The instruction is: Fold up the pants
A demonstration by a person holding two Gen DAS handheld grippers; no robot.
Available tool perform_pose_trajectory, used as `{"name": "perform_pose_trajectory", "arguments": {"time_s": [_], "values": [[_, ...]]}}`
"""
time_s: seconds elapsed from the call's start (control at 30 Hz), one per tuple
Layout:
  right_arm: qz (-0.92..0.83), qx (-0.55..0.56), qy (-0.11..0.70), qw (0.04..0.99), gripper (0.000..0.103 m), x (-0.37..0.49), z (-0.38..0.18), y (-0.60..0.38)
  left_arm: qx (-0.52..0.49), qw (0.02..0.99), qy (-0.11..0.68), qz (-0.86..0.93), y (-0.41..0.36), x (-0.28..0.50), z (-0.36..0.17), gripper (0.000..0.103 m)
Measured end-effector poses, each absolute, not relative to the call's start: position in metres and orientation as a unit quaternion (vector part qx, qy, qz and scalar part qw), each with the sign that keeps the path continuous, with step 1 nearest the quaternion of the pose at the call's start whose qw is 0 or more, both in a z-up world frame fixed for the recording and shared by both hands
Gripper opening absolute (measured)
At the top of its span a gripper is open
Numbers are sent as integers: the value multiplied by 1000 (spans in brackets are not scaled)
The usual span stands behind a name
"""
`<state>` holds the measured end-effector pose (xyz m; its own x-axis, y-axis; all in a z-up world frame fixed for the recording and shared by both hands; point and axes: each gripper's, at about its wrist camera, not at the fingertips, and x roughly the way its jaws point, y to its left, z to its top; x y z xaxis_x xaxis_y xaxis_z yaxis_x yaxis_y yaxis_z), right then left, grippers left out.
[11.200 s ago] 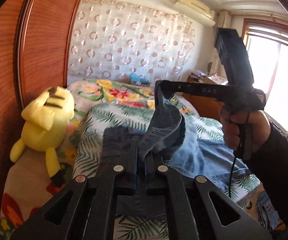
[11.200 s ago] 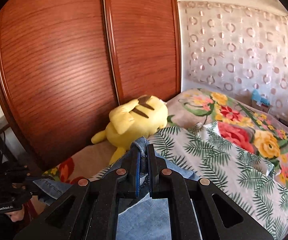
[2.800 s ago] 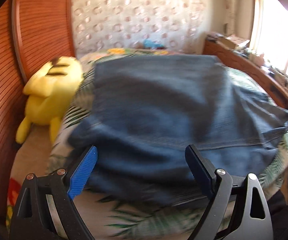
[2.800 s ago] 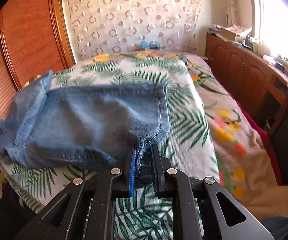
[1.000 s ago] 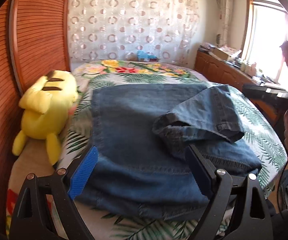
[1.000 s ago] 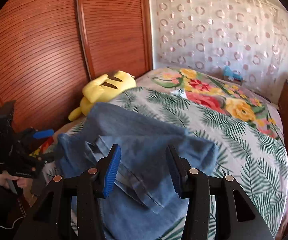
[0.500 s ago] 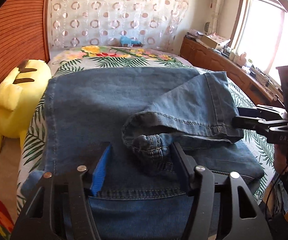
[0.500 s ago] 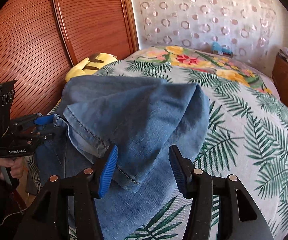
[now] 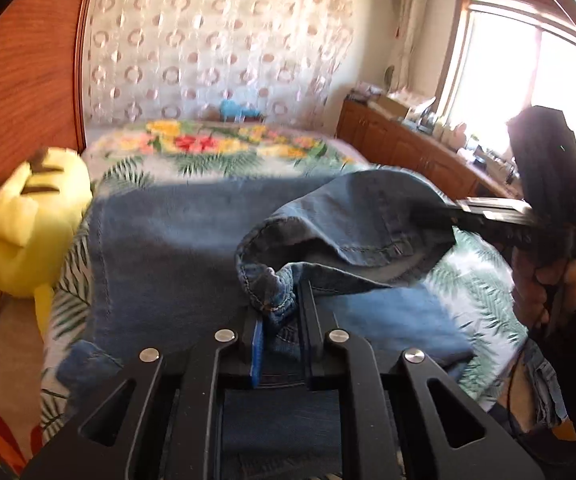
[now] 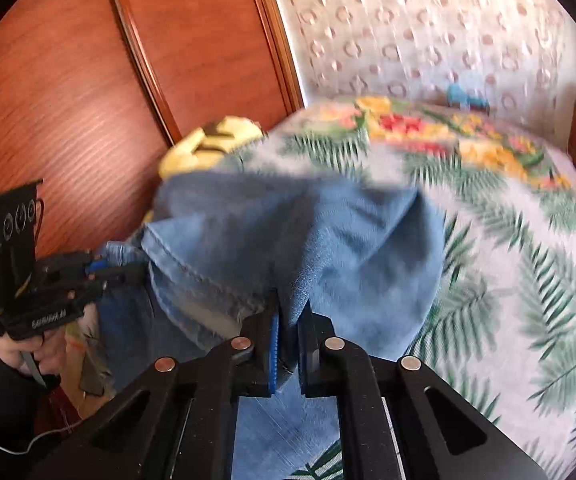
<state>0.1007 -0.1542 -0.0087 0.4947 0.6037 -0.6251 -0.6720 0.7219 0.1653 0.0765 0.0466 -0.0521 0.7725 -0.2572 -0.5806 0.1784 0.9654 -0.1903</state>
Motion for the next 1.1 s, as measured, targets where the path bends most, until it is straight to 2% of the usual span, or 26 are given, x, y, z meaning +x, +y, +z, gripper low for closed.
{"name": "perform_pose_trajectory", "arguments": {"time_s": [0.27,0.47,0.67,0.87,1.1], "values": [[384,-78,242,888,4,83,81,-147,-63,959,248,-124,45,41,3,11],[400,-87,211,888,3,77,110,-129,-67,965,222,-122,49,23,18,11],[422,-102,217,874,3,80,98,-92,-75,964,232,-102,67,17,4,11],[438,-125,252,854,3,150,61,-53,-101,955,268,-75,91,21,-31,11],[432,-141,293,841,3,175,48,-19,-103,945,305,-56,97,21,-66,11]]}}
